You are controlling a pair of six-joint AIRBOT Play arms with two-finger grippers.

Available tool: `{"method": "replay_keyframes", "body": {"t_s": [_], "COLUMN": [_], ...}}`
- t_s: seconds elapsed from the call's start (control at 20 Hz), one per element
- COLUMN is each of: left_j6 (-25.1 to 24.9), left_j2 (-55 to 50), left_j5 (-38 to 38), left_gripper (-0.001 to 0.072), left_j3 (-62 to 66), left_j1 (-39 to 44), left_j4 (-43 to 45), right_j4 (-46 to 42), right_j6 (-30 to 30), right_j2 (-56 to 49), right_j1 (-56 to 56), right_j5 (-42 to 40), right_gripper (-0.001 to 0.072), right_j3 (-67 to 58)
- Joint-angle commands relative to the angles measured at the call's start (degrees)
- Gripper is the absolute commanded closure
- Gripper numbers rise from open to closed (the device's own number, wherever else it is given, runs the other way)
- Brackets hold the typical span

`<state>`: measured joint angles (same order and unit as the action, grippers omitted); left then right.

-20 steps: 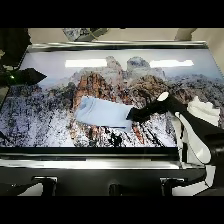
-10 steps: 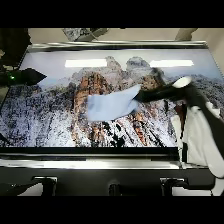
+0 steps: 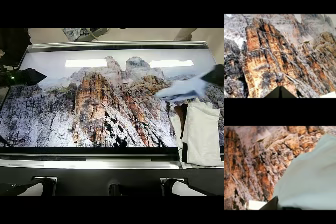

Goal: Fold the shirts.

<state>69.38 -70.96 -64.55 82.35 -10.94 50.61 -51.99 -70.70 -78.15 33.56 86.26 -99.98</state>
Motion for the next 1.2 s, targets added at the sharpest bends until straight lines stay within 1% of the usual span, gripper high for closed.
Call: {"method": "replay_keyframes", "body": {"t_s": [0.0, 0.15, 0.35, 0.5, 0.65, 0.75, 0.85, 1.0, 1.1, 1.15], "left_j6": [-0.04, -0.15, -0.7, -0.7, -1.14, -1.97, -1.97, -1.95, -1.95, -1.97], "left_j2": [-0.04, -0.04, -0.04, -0.11, -0.28, -0.39, -0.44, -0.7, -0.87, -1.03], "left_j5": [0.02, 0.02, 0.07, 1.31, 2.89, 2.86, 2.86, 2.86, 2.86, 2.86], "left_gripper": [0.0665, 0.0665, 0.0665, 0.0665, 0.0665, 0.0665, 0.0665, 0.0665, 0.0665, 0.0665], "left_j3": [0.0, 0.0, 0.0, 0.0, 0.0, 0.0, 0.0, 0.0, 0.0, 0.0], "left_j1": [0.07, 0.07, 0.07, 0.07, 0.07, 0.07, 0.07, 0.09, 0.09, 0.09], "left_j4": [0.02, 0.02, 0.0, 0.0, -0.02, 0.0, 0.0, -0.02, -0.02, -0.02], "right_j4": [-1.07, -0.94, -1.09, -1.55, -7.69, -9.51, -15.3, -26.58, -33.51, -35.98], "right_j6": [-2.51, -3.8, -3.89, -4.35, -5.9, -5.86, -5.01, -0.52, 2.78, 3.85], "right_j2": [1.29, 3.76, 6.23, 8.57, 8.9, 10.67, 14.27, 20.94, 23.26, 23.37], "right_j1": [10.08, 16.35, 20.92, 20.83, 20.83, 20.83, 20.83, 20.83, 20.83, 20.83], "right_j5": [5.81, 8.33, 19.82, 19.8, 19.89, 19.89, 19.87, 19.91, 19.91, 17.84], "right_gripper": [0.0657, 0.0656, 0.0656, 0.0655, 0.0655, 0.0656, 0.0656, 0.0656, 0.0655, 0.0655], "right_j3": [-4.85, -5.84, -5.77, -5.68, -3.28, 2.05, 10.34, 26.97, 36.41, 40.02]}}
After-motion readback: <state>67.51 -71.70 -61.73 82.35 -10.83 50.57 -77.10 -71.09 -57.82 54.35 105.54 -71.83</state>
